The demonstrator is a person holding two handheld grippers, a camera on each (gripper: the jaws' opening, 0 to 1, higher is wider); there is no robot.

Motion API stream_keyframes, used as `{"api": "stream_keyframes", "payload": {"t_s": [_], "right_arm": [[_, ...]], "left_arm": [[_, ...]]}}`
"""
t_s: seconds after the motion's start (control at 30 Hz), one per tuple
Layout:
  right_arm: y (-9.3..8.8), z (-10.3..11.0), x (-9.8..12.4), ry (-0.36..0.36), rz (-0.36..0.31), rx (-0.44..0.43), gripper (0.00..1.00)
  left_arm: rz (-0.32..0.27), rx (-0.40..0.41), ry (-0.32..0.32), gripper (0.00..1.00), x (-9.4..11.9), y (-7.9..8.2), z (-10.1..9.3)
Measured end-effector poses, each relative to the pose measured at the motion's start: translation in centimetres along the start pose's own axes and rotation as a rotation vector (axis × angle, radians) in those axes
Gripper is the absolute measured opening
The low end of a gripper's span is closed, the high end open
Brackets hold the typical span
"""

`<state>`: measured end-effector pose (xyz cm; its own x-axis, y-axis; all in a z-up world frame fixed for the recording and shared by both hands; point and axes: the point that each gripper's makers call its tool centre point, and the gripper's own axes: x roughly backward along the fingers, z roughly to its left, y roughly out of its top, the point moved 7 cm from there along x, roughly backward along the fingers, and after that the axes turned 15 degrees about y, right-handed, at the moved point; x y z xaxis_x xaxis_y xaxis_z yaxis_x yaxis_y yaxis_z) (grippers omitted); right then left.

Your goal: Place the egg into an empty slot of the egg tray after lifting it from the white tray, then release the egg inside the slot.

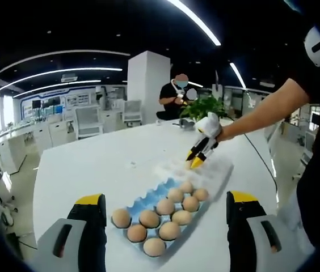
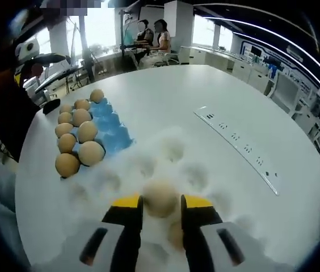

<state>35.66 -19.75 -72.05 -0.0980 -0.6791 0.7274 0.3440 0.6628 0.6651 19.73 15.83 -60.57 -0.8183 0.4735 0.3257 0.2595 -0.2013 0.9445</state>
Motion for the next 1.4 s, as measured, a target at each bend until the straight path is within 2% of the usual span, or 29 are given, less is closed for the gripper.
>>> {"api": "stream_keyframes", "payload": {"t_s": [0.1, 0.23, 0.87, 1.2, 1.4], "right_arm": [[0.0, 0.1, -0.5, 0.007, 0.027, 0.021, 0.28], [0.0, 0.0, -0.6, 0.013, 0.032, 0.015, 0.27], [0.2, 0.0, -0.1, -0.006, -0.020, -0.006, 0.26], [2.0, 0.6, 1.1, 0.002, -0.074, 0.010, 0.26], [3.5, 1.4, 0.9, 0.020, -0.107, 0.032, 0.26]], "left_arm": [[-0.001, -0.003, 0.002, 0.90, -0.1, 0.2, 0.5], [-0.007, -0.003, -0.004, 0.90, -0.3, 0.3, 0.6], [0.000, -0.001, -0.021, 0.90, -0.9, -0.2, 1.4], [-0.005, -0.004, -0.030, 0.90, -1.0, -0.2, 1.4], [-0.010, -0.008, -0.038, 0.90, -1.1, -0.1, 1.2]]}}
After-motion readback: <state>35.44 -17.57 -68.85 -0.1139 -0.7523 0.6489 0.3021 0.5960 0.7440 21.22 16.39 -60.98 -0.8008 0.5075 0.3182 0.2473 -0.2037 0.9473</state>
